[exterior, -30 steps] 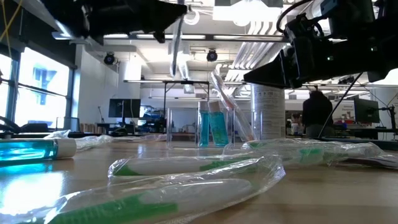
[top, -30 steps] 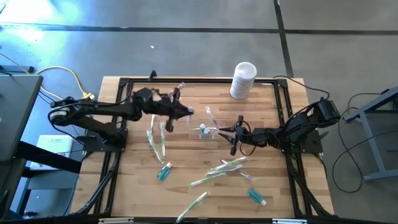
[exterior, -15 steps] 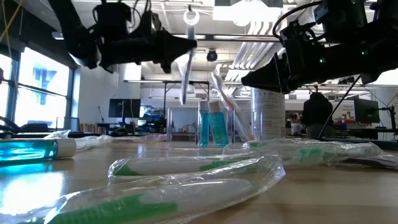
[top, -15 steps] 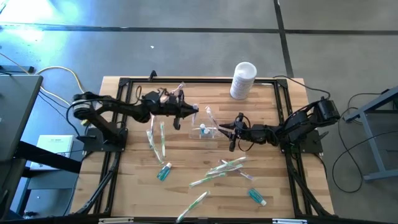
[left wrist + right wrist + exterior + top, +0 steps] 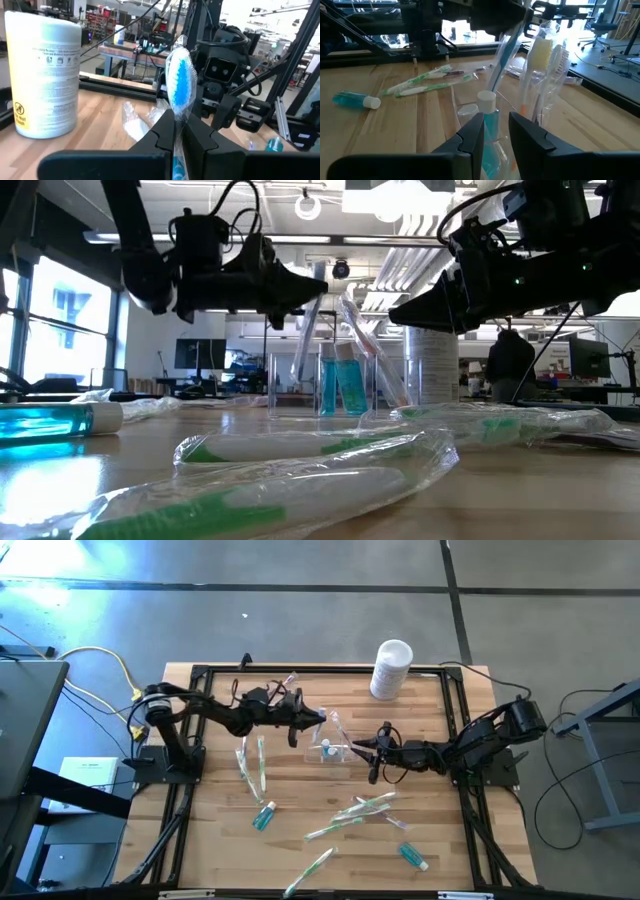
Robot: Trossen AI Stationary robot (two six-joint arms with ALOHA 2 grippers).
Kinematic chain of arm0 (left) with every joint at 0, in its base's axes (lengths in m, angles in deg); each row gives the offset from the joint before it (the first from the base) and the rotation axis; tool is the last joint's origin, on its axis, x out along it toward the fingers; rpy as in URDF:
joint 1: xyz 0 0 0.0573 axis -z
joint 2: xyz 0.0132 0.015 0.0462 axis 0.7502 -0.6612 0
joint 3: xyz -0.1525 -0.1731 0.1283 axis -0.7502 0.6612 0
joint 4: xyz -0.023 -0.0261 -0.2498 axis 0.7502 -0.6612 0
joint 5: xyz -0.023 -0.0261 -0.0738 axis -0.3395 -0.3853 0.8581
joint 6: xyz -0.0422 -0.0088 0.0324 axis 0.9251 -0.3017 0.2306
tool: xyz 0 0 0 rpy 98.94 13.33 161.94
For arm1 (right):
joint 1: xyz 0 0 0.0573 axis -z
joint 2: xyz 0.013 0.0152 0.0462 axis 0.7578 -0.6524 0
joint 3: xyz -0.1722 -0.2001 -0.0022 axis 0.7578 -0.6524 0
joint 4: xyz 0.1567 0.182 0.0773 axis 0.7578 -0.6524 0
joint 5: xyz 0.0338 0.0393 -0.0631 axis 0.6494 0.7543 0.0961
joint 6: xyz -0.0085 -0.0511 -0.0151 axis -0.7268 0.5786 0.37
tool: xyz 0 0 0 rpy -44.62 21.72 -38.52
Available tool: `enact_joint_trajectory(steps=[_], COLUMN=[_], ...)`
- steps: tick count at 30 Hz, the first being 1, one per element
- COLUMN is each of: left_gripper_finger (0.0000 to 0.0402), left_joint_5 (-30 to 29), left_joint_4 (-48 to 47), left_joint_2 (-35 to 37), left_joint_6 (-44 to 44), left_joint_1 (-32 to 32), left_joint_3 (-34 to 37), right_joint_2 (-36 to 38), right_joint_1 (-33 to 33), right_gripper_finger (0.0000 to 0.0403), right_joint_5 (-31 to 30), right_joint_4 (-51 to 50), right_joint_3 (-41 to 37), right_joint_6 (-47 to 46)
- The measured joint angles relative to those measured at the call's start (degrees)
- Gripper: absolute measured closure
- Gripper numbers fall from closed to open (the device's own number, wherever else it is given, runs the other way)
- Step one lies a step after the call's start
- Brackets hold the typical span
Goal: Pick & Place toothbrushing station
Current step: Put the blue toothbrush into the transparent organizer
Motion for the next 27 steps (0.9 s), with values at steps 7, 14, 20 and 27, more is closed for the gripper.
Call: enact_joint_trajectory(steps=[7, 14, 20, 27], left_gripper_finger=[0.0388, 0.0387, 0.0375, 0.0295], left_joint_5=[0.6, 0.5, 0.5, -0.6], left_joint_4=[-4.3, -6.2, -6.8, -6.9], left_joint_2=[-0.4, -0.4, -0.4, -0.4], left_joint_6=[0.0, -1.5, -3.1, -3.1], left_joint_1=[0.0, 0.5, 1.2, 1.2], left_joint_3=[0.0, 0.0, 0.0, 0.0], right_joint_2=[0.0, 0.0, 0.0, 0.0], right_joint_1=[0.0, 0.0, 0.0, 0.0], right_gripper_finger=[0.032, 0.032, 0.032, 0.032], right_joint_5=[0.0, 0.0, 0.0, 0.0], right_joint_4=[0.3, 0.4, 0.4, 0.4], right_joint_3=[0.0, 0.0, 0.0, 0.0], right_joint_6=[0.0, 0.0, 0.0, 0.0])
